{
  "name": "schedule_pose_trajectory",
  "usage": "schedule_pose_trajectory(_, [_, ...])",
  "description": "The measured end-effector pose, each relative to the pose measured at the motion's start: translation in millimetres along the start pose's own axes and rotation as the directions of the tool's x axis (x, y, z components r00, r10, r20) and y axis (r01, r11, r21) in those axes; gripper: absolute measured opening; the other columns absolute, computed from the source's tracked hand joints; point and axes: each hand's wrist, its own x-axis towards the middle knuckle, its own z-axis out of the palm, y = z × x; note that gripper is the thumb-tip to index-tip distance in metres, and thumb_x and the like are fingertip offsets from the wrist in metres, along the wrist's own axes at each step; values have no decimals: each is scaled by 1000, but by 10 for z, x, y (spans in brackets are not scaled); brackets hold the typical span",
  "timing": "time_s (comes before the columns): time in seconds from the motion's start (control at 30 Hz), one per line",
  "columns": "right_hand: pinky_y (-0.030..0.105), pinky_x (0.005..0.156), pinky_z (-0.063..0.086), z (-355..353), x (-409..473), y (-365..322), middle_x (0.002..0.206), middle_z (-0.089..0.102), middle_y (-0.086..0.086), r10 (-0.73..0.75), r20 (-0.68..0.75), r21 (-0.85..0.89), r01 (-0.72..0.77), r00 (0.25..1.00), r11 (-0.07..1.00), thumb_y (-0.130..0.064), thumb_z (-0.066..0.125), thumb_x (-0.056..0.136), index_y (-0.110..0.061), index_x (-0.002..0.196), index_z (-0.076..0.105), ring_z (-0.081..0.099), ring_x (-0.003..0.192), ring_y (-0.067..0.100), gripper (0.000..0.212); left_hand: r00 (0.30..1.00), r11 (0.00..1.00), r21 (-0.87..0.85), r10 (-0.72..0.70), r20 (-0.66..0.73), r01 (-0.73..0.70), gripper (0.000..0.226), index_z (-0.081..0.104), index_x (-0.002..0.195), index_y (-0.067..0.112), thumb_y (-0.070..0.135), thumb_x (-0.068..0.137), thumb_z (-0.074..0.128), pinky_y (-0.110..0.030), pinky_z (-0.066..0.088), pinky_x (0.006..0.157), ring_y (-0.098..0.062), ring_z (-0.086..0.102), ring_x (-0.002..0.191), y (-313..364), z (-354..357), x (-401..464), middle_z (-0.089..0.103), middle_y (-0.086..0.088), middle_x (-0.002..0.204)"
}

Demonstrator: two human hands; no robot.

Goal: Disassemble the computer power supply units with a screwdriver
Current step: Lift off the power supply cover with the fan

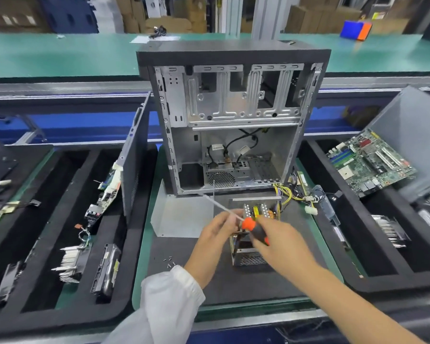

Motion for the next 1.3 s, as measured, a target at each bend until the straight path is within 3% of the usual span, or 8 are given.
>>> schedule_pose_trajectory(0.2, [27, 72, 37, 60, 345, 78, 81, 54, -14, -128, 116, 280, 91, 985, 956, -33, 55, 95, -17, 97, 66, 48, 79, 1, 20, 979, 945, -310, 43, -201, -105, 31, 62, 90, 8, 29, 99, 41, -33, 50, 88, -23, 62, 85, 111, -205, 38, 63, -9, 75])
schedule_pose_trajectory(0.3, [34, 88, 42, 15, 485, 423, 102, 55, 0, -17, 338, -39, 33, 941, 999, -37, 56, 94, -25, 118, 64, 51, 100, 17, 28, 980, 991, -73, 94, -175, -108, 33, 67, 81, 22, 34, 101, 43, -31, 44, 79, -17, 55, 71, 118, -323, 5, 48, 1, 60])
schedule_pose_trajectory(0.47, [33, 87, 47, 35, 610, 364, 104, 64, -5, -61, 545, -25, 89, 836, 996, -48, 62, 87, -31, 118, 62, 55, 93, 14, 35, 997, 947, 312, 82, 5, -80, 28, 68, 94, 25, 24, 104, 42, -19, 41, 64, -5, 48, 62, -1, -259, -42, 53, 9, 65])
schedule_pose_trajectory(0.57, [34, 88, 47, 25, 597, 274, 110, 66, -6, -106, 623, -43, 169, 775, 985, -47, 63, 87, -30, 119, 62, 55, 95, 12, 37, 987, 805, 574, 89, 136, -151, 25, 71, 107, 17, 18, 103, 46, -16, 42, 76, 1, 54, 76, -74, -147, -46, 58, 9, 84])
schedule_pose_trajectory(0.63, [34, 90, 47, 11, 594, 232, 111, 66, -8, -137, 619, -15, 185, 774, 983, -41, 63, 89, -28, 118, 64, 57, 99, 10, 32, 980, 749, 638, 81, 182, -180, 26, 71, 108, 13, 18, 103, 46, -18, 41, 85, -3, 55, 90, -114, -87, -45, 59, 5, 92])
schedule_pose_trajectory(0.93, [29, 68, 40, -62, 531, 107, 100, 68, -5, -213, 463, -270, 365, 861, 891, -56, 49, 91, -28, 105, 60, 61, 95, 18, 33, 999, 834, 552, -15, 32, -5, 28, 69, 88, 15, 23, 102, 47, -10, 35, 64, 5, 51, 62, -155, -214, -65, 55, 28, 57])
schedule_pose_trajectory(1.1, [30, 66, 46, -430, 750, 48, 89, 68, -9, -181, 219, -175, 221, 959, 959, -55, 50, 90, -27, 104, 60, 61, 81, 14, 32, 1000, 877, 480, -5, 22, -6, 27, 72, 89, 11, 21, 102, 49, -6, 36, 66, 9, 55, 66, -160, -187, -84, 59, 30, 64])
schedule_pose_trajectory(1.3, [40, 87, 53, -656, 756, 116, 108, 71, 2, -52, 164, -72, 64, 985, 995, -45, 55, 91, -16, 120, 62, 66, 100, 20, 41, 989, 926, 376, 28, -149, 30, 27, 71, 93, 14, 21, 102, 47, -8, 38, 65, 5, 54, 63, -167, -262, -81, 54, 16, 59])
